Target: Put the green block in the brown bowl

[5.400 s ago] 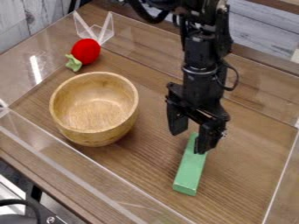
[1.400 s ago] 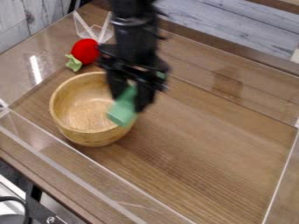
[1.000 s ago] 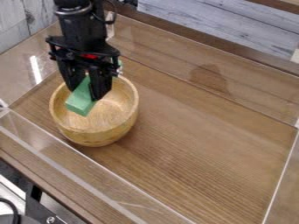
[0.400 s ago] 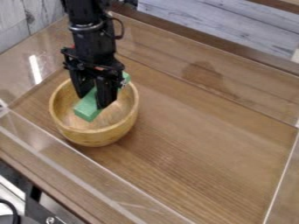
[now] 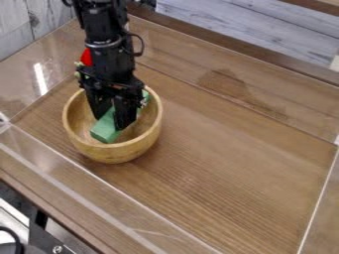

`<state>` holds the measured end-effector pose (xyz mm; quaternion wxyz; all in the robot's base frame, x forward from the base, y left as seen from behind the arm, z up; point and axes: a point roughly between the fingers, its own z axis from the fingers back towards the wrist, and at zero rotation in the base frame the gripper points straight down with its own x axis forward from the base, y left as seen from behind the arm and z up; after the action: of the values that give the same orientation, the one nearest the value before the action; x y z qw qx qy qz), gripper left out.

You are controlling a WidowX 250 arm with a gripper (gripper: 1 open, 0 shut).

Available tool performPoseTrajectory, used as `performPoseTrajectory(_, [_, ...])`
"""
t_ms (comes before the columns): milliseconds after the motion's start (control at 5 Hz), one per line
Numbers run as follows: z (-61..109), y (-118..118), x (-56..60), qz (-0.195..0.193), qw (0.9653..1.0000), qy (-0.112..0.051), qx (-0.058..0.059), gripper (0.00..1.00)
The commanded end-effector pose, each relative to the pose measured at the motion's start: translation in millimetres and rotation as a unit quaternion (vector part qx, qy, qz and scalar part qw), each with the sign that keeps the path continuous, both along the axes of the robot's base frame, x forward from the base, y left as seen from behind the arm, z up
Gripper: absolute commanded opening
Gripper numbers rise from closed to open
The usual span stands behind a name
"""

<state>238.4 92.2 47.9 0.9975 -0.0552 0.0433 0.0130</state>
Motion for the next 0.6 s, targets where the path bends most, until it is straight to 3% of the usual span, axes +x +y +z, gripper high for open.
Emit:
performPoseTrajectory(0, [2.4, 16.0, 12.2, 0.016, 0.9996, -0.023, 0.008, 0.00])
performPoseTrajectory(400, [-0.8, 15.8, 11.4, 0.050, 0.9986, -0.016, 0.004, 0.00])
